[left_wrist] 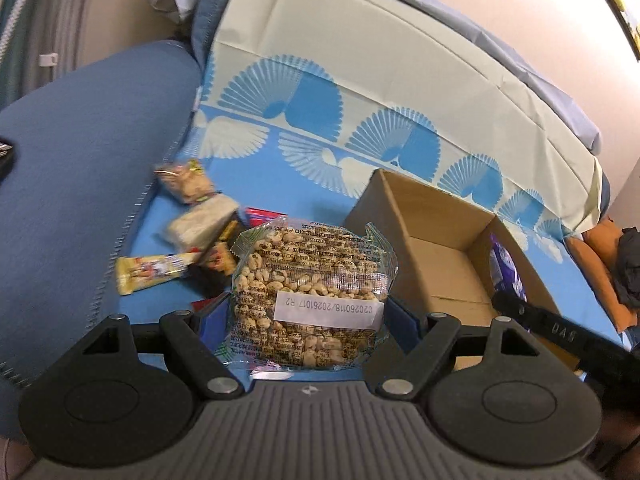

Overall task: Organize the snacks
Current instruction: 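Carry the peanut bag and candy bar over the box with both grippers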

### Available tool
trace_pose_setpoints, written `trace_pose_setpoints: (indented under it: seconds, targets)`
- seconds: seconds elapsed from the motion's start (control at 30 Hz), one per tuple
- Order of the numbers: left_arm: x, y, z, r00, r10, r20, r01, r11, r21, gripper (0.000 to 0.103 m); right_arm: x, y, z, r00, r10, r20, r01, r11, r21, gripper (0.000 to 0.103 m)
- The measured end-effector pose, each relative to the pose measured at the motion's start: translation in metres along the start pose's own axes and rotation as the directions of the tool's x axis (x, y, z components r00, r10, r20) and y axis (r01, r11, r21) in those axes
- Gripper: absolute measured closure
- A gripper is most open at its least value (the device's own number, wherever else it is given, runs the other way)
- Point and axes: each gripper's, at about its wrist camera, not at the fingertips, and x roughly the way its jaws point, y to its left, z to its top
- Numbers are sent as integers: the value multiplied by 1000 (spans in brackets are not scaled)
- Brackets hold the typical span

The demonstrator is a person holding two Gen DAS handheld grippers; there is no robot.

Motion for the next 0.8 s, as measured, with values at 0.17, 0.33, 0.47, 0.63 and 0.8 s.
trace_pose_setpoints:
  seconds: [0.17,0.33,0.47,0.63,0.8]
  targets:
    - [32,-39,17,999,-27,-30,27,999,23,19,7,-30,7,996,-92,-1,92,994,62,86]
    - [51,-81,23,995,-90,-39,92,995,50,19,6,-52,12,990,-140,17,138,986,94,86]
    - [61,-113,25,990,-132,-44,135,987,84,18,5,-64,14,988,-157,3,155,980,122,86]
    - [71,-136,25,987,-154,-49,159,981,107,18,6,-78,16,984,-176,-6,175,973,153,86]
    - [80,-149,24,985,-160,-62,167,980,112,18,6,-85,16,983,-185,-10,183,968,171,86]
